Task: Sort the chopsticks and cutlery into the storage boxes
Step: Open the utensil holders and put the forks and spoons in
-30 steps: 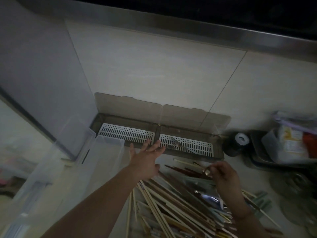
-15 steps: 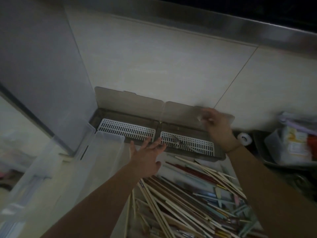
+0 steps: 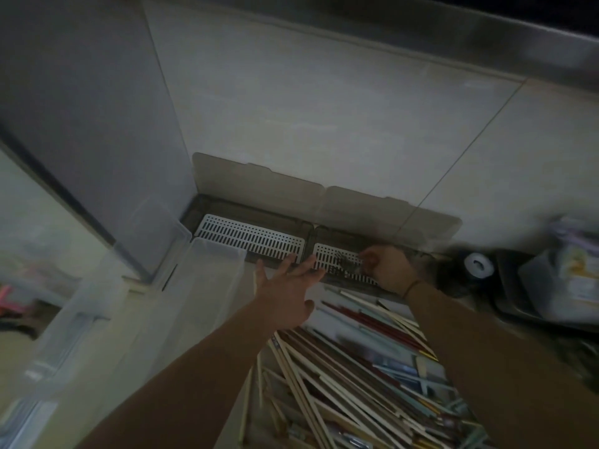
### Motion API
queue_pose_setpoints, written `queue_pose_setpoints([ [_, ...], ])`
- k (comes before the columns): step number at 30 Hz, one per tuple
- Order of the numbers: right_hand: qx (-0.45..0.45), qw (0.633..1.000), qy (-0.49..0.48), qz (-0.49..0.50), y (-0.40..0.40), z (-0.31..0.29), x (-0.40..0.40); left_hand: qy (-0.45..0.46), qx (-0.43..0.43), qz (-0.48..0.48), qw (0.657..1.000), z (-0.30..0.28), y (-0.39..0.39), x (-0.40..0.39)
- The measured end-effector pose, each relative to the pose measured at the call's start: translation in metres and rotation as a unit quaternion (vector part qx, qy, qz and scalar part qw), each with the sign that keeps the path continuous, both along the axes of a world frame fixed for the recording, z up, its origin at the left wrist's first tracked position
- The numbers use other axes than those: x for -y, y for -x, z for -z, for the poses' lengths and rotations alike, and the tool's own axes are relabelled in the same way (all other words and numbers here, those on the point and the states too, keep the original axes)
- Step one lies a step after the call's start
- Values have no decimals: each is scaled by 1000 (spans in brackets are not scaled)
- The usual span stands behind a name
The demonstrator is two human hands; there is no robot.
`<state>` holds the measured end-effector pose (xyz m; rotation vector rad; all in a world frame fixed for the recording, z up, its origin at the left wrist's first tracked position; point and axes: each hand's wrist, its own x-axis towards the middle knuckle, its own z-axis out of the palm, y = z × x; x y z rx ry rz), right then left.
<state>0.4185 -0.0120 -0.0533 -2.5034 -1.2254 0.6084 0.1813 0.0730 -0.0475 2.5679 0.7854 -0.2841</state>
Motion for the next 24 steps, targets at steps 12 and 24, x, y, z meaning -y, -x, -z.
queue_pose_setpoints([
  [12, 176, 963, -135, -156, 57, -20, 141, 5, 17, -7, 1000, 4, 1, 0],
  [24, 206, 962, 145, -106, 77, 12, 173, 13, 5, -8, 1000, -3, 1, 1],
])
